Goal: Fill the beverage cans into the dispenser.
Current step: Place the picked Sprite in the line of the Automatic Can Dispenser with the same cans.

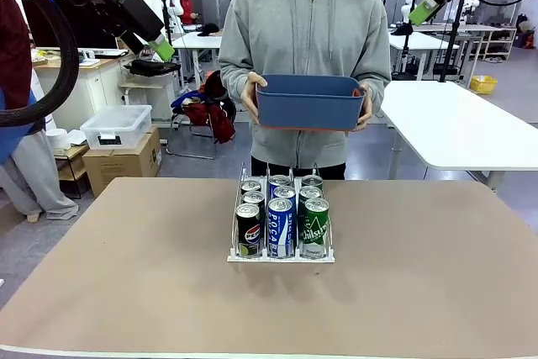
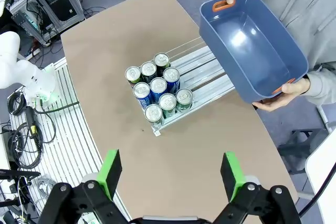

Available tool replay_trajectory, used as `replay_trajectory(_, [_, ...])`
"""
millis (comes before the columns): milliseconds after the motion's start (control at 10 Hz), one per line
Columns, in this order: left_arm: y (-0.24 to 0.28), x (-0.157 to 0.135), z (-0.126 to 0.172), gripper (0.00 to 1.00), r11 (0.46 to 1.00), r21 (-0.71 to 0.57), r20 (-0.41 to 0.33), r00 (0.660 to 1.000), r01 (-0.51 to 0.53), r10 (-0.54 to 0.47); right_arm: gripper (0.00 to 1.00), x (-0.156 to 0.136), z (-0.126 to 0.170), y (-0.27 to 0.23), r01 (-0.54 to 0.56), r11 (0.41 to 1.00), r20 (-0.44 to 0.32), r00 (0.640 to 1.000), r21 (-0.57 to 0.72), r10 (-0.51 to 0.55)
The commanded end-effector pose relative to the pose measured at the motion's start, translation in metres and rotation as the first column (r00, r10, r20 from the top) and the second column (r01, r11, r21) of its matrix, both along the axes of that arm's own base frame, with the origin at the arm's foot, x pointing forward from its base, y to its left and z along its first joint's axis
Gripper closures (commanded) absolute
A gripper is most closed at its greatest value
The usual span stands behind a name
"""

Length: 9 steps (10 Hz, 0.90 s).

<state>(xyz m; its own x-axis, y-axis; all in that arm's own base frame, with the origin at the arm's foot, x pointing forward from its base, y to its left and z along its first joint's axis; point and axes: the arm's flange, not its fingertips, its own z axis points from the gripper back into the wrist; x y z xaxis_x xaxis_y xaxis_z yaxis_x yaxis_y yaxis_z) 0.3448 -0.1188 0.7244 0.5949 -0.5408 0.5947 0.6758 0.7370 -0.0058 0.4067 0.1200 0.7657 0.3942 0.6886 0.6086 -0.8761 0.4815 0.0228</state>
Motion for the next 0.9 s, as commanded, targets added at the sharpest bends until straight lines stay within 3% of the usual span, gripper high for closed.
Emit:
replay_trajectory(0, [0.0022,0.0006,-0.0003,0.0,1.0,-0.012,-0.005,1.0,0.009,-0.009,0.0,-0.0036,-0.0041,-0.0008,-0.006,1.0,-0.005,1.0,0.005,0.006])
replay_trajectory(800, [0.0022,0.0006,-0.0003,0.0,1.0,-0.012,-0.005,1.0,0.009,-0.009,0.0,-0.0036,-0.0041,-0.0008,-0.006,1.0,-0.005,1.0,0.005,0.006])
